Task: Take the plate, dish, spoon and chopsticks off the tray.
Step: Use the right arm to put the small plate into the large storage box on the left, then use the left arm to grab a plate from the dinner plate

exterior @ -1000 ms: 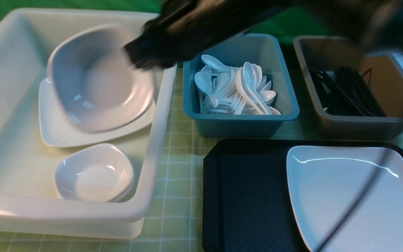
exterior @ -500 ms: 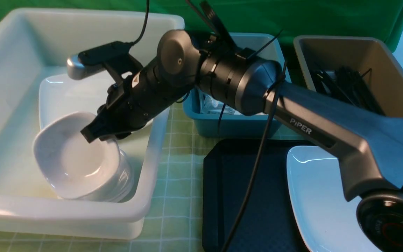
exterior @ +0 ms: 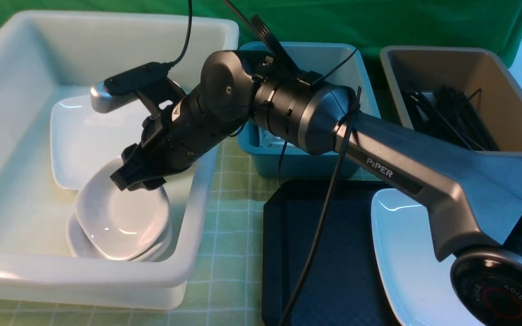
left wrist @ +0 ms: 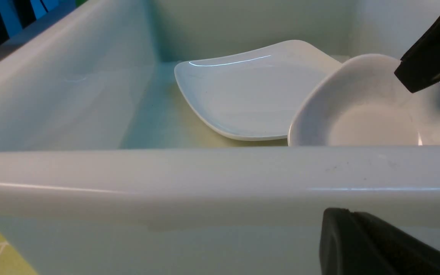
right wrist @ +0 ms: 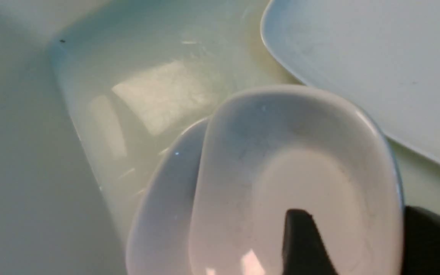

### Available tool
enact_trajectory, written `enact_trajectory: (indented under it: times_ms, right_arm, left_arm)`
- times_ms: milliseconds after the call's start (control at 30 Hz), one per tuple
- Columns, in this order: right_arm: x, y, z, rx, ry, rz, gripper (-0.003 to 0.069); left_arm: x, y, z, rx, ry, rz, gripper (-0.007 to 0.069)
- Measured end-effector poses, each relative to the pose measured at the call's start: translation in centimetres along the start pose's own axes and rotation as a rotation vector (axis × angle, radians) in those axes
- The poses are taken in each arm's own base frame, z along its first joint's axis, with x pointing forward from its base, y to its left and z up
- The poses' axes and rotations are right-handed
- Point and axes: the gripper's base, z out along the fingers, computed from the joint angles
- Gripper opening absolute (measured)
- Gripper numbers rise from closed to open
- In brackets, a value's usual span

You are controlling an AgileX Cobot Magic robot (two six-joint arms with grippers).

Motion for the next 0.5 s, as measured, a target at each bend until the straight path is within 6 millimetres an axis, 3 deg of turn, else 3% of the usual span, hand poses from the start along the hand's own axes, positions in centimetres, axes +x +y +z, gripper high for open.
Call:
enact_trajectory:
  times_ms: [167, 433, 500]
  right_arm:
    - [-1.0, 0.4, -2.7, 0.064, 0.033, -0.101, 0.0358]
    - [-4.3, 2.3, -10.6, 0.12, -0.028, -0.197, 0.035]
    - [-4.6, 2.6, -12.7, 0.155, 0.0, -0.227, 0.0298]
  left_arm:
    - [0.0, 0.0, 0.0, 0.0, 0.0, 0.0, -0.0002]
    - [0.0, 0.0, 0.0, 0.0, 0.0, 0.0, -0.0002]
    - [0.0, 0.0, 0.0, 0.0, 0.0, 0.0, -0.0002]
